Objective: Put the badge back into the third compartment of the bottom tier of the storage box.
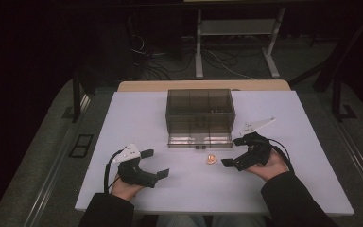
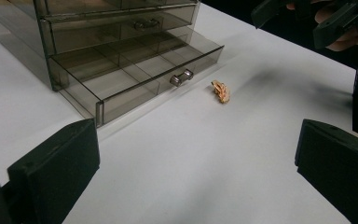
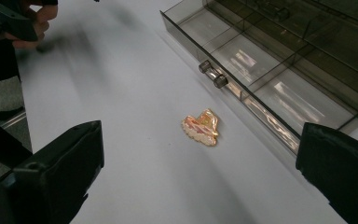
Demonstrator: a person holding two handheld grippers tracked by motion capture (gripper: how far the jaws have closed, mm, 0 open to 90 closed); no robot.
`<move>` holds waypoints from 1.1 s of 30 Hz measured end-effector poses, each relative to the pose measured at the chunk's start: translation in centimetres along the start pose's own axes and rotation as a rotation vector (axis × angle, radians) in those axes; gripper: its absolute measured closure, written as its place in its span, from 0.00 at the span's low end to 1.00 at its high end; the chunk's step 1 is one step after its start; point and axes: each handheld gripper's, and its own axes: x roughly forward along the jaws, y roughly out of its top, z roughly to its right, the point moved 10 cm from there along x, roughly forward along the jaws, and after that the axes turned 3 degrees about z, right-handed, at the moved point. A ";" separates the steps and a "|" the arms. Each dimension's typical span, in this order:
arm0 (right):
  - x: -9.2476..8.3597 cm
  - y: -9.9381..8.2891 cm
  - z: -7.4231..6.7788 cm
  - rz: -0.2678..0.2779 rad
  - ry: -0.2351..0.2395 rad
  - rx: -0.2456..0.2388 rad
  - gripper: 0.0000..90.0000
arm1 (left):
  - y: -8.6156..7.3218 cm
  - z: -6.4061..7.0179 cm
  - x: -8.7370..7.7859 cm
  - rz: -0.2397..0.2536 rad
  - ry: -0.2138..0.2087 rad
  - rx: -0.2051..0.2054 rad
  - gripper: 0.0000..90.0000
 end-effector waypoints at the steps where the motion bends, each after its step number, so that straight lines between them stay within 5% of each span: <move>1: 0.1 0.0 -0.1 -0.003 0.002 -0.001 0.00 | 0.0 0.0 0.0 0.000 0.000 0.001 0.00; 33: 4.3 0.1 -0.7 -0.060 0.055 -0.019 0.00 | -0.1 0.1 0.1 -0.009 -0.007 0.006 0.00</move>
